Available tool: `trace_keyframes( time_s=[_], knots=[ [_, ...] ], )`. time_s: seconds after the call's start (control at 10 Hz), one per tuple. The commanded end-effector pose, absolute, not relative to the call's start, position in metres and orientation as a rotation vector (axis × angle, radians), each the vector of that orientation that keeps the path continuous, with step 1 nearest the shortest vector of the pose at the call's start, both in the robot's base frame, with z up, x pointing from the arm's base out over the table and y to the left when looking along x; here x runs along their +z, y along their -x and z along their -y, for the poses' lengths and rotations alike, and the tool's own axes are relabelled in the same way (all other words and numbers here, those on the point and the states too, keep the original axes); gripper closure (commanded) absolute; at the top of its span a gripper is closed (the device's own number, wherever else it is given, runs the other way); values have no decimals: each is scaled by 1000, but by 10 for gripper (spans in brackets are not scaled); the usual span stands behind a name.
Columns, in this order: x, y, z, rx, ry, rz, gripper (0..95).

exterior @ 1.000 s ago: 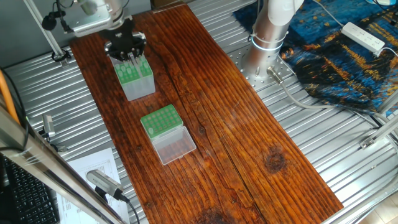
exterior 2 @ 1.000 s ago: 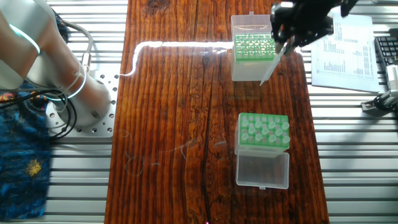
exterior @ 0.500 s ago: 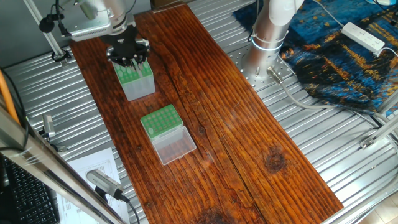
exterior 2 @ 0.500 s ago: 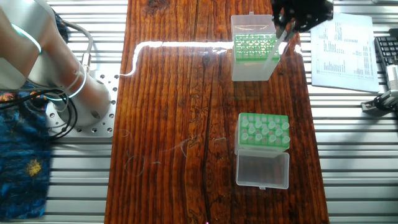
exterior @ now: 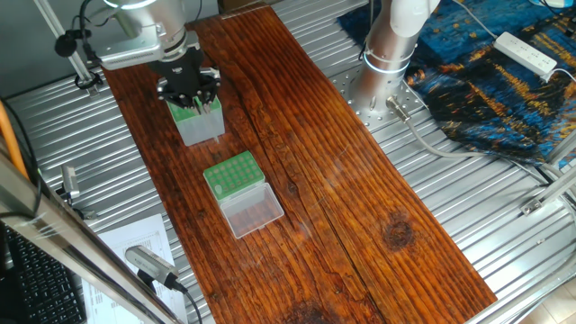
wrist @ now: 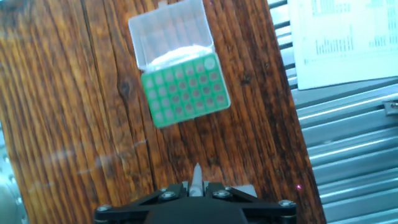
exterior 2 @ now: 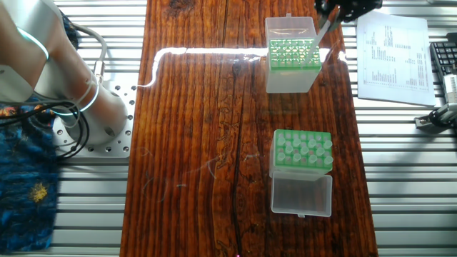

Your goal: Transfer all large pipette tips from one holder to another

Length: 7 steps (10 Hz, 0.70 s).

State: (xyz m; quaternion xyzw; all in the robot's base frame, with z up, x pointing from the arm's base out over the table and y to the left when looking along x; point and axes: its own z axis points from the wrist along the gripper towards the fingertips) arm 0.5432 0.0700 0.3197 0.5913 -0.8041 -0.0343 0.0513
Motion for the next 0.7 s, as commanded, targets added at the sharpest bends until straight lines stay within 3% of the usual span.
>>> trace_keyframes(
  time_s=[0.1,0.7],
  knots=[
    [319,-545,-77,-100,-1794,2445,950],
    [314,-555,-104,-92,-1593,2602,950]
  ],
)
